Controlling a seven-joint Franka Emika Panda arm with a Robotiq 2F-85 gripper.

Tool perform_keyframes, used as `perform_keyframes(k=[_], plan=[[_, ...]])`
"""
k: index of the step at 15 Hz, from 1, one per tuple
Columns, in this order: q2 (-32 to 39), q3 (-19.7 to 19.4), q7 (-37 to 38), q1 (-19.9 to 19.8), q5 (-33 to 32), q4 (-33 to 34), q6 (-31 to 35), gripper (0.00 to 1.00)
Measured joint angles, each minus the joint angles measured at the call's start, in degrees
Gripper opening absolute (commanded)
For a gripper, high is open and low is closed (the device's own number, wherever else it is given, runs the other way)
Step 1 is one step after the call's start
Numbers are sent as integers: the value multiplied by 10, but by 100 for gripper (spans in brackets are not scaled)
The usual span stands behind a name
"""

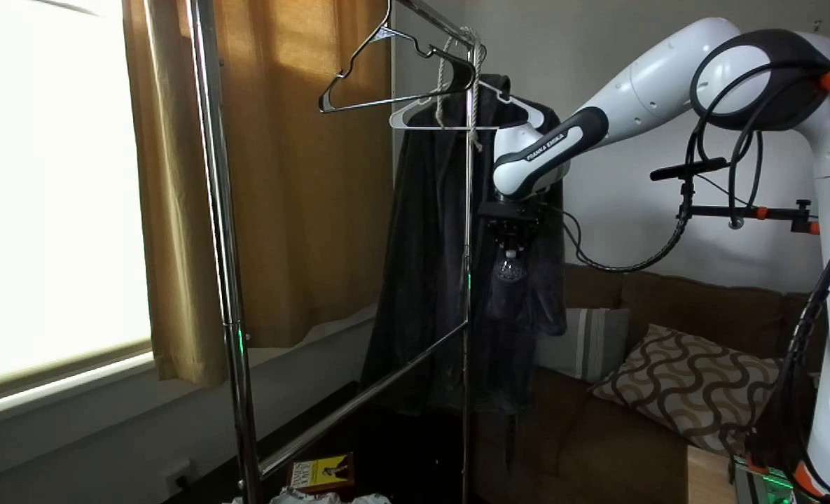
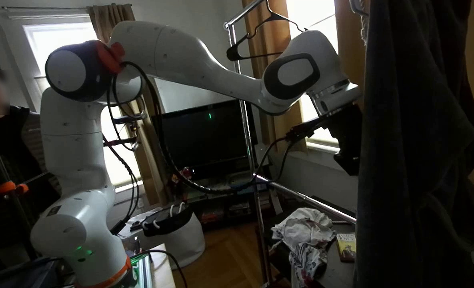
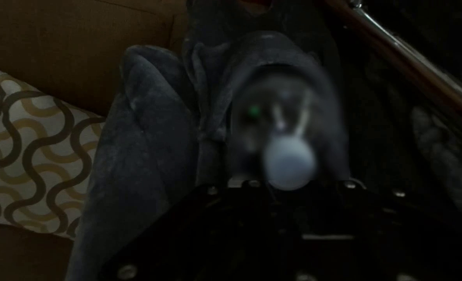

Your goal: Remove the water bottle from the pocket of the robe and put it on top of the black cabinet.

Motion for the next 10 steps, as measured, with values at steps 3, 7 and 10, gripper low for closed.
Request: perform_keyframes(k=[3,7,10], plan=[[-24,1,-38,-5,17,-1,0,8],[-62,6,-79,-6,28,-18,11,8],[-91,8,-92,-8,30,-37,26,8]])
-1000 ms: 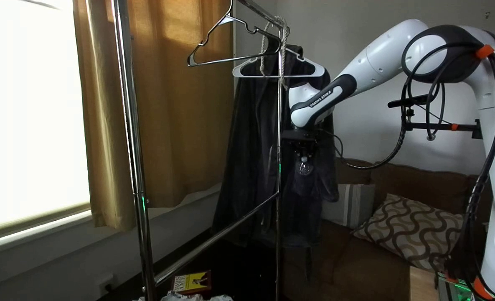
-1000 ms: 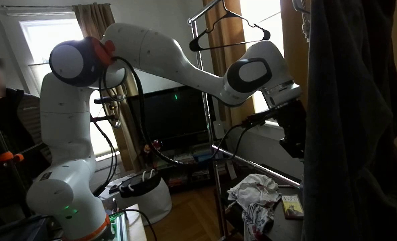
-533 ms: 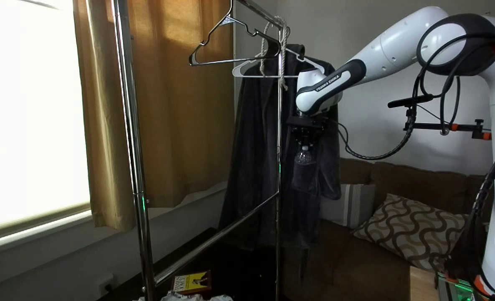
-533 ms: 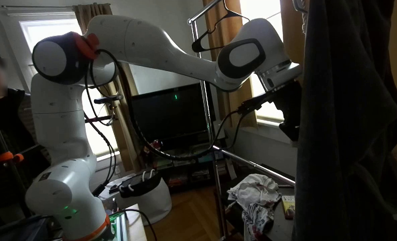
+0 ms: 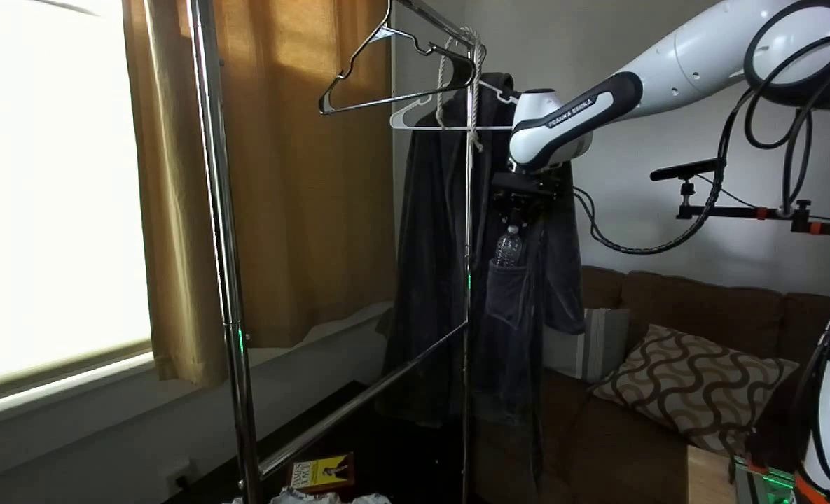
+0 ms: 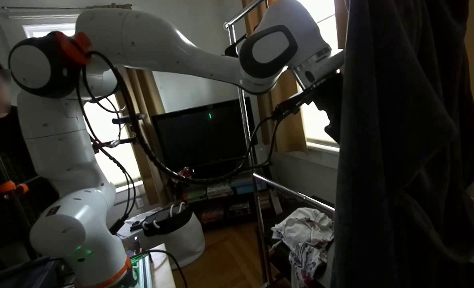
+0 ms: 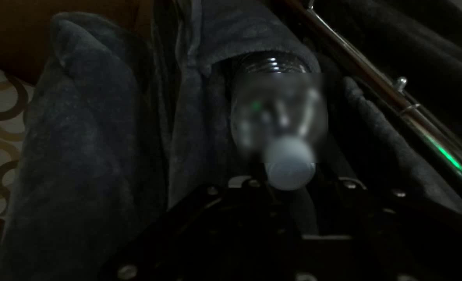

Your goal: Remove the water bottle from the pocket of the robe and put it on top of the black cabinet.

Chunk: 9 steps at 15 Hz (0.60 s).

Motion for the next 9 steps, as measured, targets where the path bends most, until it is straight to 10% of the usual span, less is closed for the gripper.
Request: perform_keyframes(k=[9], plan=[[-92,11,-43,-17,-1,-18,21,8]])
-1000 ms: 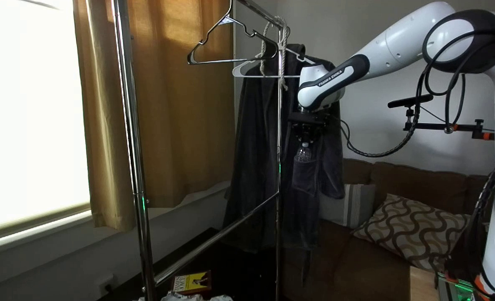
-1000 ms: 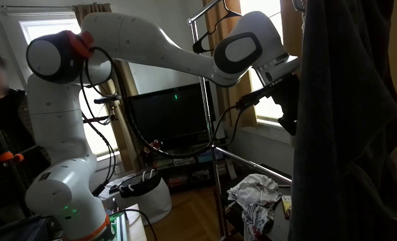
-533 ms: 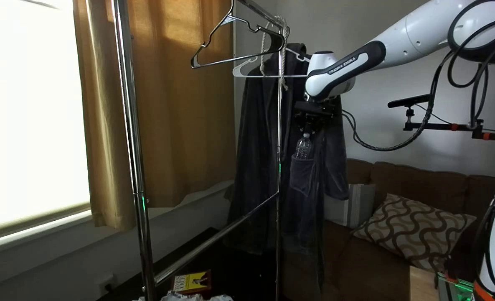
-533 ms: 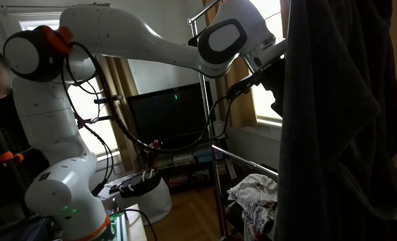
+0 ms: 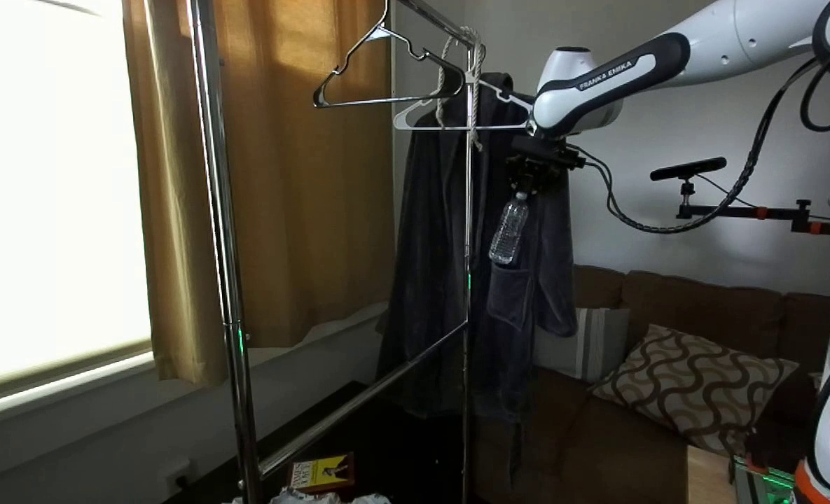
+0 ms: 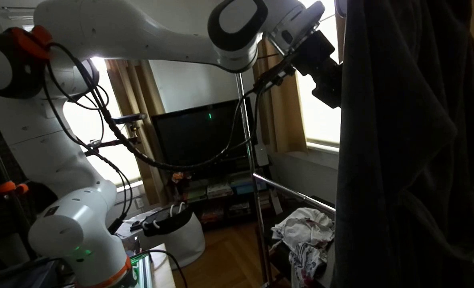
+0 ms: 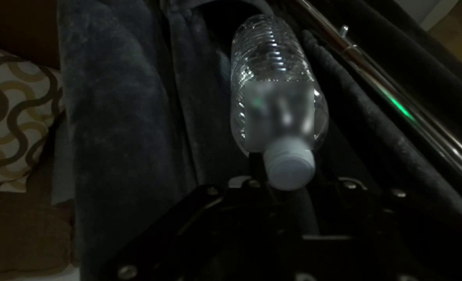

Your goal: Remove the water bottle from the pocket of the robe and put it on top of the black cabinet.

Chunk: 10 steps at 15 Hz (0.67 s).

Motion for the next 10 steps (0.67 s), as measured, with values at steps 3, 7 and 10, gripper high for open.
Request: perform_keyframes(k=[3,7,10], plan=[[-35,13,-27,-2,0,-3,0,8],[-76,42,-72,0,9,-36,0,8],[-97,71,-113,11,39,-77,-1,8]])
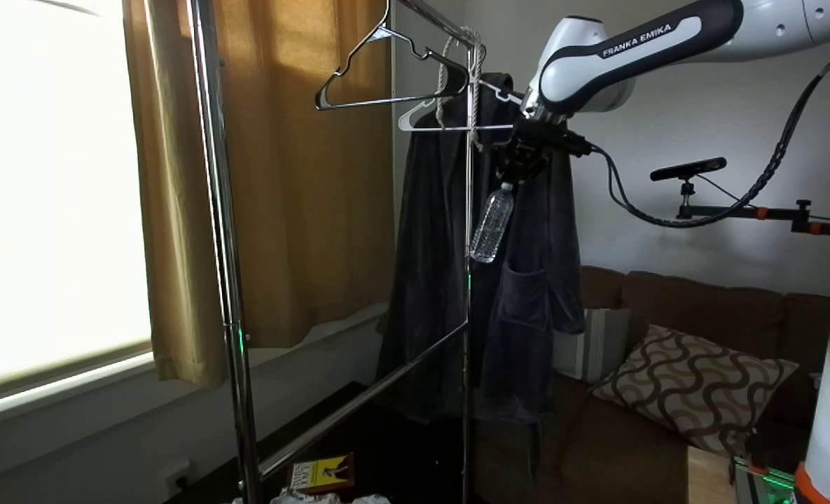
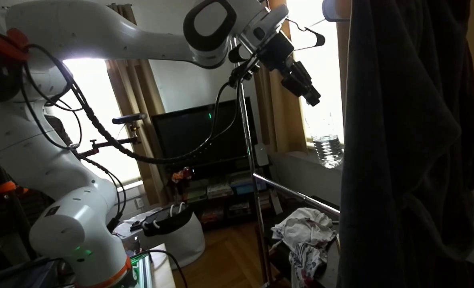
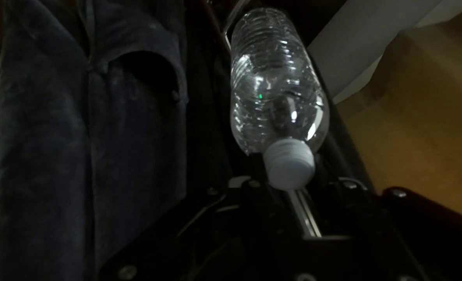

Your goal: Remove the water bottle from the pocket of the robe and put it on top of the black cabinet.

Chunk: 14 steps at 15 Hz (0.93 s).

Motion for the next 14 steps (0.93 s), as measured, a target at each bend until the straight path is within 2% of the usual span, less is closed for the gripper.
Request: perform_keyframes(k=[8,9,13,14], plan=[[-33,67,-113,53,67,-84,0,8],[-34,72,-125,58,72,-93,0,32],[-33,79,-135,64,77,-112,0,32],[-34,78,-137,63,77,-112,0,8]])
